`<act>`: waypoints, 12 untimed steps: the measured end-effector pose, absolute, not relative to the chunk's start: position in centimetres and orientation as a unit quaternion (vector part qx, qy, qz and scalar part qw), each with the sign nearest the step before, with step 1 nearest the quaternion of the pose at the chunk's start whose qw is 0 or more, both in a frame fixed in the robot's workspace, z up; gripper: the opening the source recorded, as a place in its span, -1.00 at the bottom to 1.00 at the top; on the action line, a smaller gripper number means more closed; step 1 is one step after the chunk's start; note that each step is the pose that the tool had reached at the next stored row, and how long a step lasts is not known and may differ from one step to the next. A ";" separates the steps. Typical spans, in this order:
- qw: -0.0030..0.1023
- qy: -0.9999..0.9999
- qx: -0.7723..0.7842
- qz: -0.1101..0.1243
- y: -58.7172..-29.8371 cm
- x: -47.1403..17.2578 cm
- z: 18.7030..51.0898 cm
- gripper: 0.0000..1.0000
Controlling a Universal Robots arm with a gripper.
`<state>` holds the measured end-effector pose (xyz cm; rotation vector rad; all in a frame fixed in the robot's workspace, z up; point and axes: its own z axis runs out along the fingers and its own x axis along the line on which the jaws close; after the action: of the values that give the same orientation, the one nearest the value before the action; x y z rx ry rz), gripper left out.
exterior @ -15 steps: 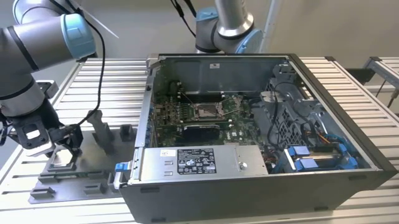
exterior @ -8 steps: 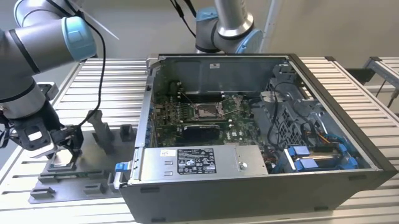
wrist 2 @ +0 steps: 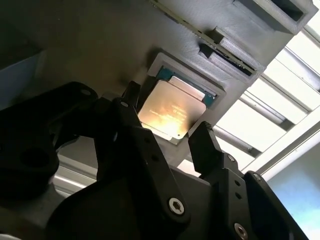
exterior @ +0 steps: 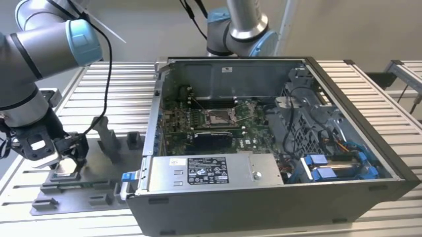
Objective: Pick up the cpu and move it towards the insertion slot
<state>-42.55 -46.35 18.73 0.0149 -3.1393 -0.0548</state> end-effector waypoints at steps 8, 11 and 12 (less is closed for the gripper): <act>0.001 -1.000 0.005 -0.017 -46.7 -42.6 18.5 1.00; 0.001 -1.000 0.005 -0.017 -46.8 -42.6 18.5 1.00; 0.001 -1.000 0.005 -0.017 -46.8 -42.6 18.5 1.00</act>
<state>-42.58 -46.83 18.48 0.0147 -3.1393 -0.0547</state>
